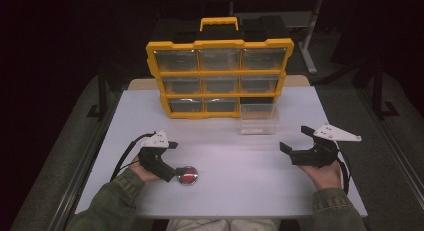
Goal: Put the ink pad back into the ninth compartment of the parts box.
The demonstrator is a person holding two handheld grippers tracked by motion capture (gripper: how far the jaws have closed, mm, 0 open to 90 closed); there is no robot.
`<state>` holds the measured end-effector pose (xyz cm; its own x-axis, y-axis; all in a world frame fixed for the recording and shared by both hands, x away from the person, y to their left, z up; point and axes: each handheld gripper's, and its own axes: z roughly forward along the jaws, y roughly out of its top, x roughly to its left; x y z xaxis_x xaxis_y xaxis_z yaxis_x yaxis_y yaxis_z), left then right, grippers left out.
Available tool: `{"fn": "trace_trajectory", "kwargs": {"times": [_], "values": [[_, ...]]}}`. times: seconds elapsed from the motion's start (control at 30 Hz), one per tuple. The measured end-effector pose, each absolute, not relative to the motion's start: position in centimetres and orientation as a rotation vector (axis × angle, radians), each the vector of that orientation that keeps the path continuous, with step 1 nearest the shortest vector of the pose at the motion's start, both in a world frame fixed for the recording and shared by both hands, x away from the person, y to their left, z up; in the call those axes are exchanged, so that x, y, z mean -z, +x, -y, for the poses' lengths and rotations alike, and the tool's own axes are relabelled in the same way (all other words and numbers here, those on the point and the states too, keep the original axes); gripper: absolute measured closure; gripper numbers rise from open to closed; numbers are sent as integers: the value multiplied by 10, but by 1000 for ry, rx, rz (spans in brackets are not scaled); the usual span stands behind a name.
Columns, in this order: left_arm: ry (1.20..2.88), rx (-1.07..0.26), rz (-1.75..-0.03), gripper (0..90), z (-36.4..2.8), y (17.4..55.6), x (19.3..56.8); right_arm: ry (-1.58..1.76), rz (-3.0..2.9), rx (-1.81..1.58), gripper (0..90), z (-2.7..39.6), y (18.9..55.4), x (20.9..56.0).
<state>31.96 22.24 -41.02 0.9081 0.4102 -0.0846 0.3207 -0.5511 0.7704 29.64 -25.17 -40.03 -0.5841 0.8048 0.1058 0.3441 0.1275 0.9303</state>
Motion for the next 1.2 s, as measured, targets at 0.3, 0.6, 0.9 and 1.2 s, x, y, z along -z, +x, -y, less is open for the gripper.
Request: {"fn": "trace_trajectory", "kwargs": {"times": [0.3,0.6,0.9,1.2], "values": [[2223,-110,-508,0,-219,319,416,1104,-1994,-1451,0,251,297,401],[2257,-74,-487,0,-215,316,422,1103,-2004,-1444,0,251,297,401],[2282,-14,-471,0,-211,315,426,1103,-2011,-1443,0,250,297,401],[2320,16,-453,0,-206,314,430,1102,-2017,-1444,0,249,297,402]]}}
